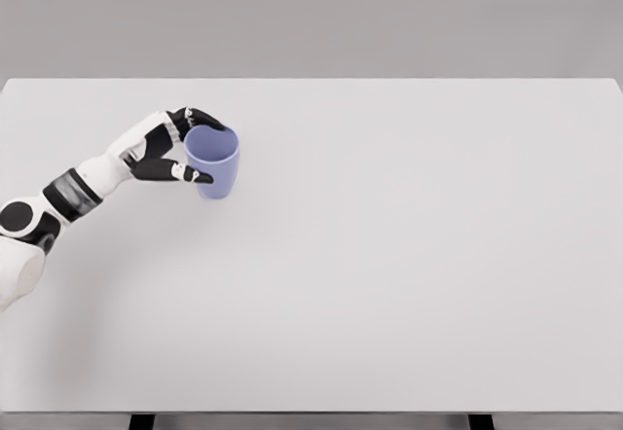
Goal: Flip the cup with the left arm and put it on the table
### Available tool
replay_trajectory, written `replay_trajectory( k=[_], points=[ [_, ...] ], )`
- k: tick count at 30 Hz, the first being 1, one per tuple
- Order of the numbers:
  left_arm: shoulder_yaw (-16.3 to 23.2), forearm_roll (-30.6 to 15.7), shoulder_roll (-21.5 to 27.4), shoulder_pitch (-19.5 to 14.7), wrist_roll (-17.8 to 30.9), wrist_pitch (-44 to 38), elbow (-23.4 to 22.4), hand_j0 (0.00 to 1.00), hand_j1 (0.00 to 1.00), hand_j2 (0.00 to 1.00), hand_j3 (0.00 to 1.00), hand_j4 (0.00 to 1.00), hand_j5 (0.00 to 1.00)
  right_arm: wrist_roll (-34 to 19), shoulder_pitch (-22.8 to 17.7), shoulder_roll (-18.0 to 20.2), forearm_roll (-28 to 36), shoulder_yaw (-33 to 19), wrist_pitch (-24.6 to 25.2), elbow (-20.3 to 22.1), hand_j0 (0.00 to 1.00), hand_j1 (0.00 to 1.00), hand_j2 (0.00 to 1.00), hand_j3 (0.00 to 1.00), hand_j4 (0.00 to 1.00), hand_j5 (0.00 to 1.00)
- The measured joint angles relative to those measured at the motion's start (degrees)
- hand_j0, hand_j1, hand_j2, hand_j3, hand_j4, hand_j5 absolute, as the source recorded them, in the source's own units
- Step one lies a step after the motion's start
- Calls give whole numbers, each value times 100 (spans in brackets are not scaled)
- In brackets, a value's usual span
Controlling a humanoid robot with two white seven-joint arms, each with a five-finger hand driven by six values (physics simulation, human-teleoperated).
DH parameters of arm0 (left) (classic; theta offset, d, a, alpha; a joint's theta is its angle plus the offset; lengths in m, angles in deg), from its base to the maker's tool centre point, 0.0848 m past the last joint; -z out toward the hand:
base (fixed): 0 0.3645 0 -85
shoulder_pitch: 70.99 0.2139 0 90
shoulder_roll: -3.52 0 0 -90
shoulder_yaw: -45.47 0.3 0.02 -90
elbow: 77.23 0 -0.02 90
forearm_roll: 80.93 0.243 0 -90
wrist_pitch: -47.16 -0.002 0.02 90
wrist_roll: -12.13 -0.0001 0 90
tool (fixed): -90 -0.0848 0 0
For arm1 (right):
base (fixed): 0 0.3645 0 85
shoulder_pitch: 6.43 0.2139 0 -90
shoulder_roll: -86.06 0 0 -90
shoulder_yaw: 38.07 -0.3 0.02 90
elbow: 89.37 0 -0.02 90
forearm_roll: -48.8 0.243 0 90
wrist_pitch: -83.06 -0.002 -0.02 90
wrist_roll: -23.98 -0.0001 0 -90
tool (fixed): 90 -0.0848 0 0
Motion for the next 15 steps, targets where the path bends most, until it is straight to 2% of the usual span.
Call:
replay_trajectory(
  k=[5, 6, 7, 10, 11, 15],
  points=[
    [-161, 226, -73, 70, 0, 2, 9, 63, 63, 63, 63, 63, 63, 2, 0, 0, 0, 0, 0, 0, 100, 100, 100, 100, 100, 100],
    [-172, 240, -80, 70, -1, 2, 9, 66, 66, 66, 66, 66, 66, 1, 0, 0, 0, 0, 0, 0, 100, 100, 100, 100, 100, 100],
    [-181, 252, -85, 70, -1, 2, 10, 76, 76, 76, 76, 76, 76, 0, 0, 0, 0, 0, 0, 0, 100, 100, 100, 100, 100, 100],
    [-194, 290, -94, 70, -1, 2, 7, 97, 97, 97, 97, 97, 97, 1, 0, 0, 0, 0, 0, 0, 100, 100, 100, 100, 100, 100],
    [-197, 298, -95, 70, -1, 2, 8, 100, 100, 100, 100, 100, 100, 1, 0, 0, 0, 0, 0, 0, 100, 100, 100, 100, 100, 100],
    [-201, 315, -119, 79, -1, 2, 3, 100, 100, 100, 100, 100, 100, 0, 0, 0, 0, 0, 0, 0, 100, 100, 100, 100, 100, 100]
  ],
)
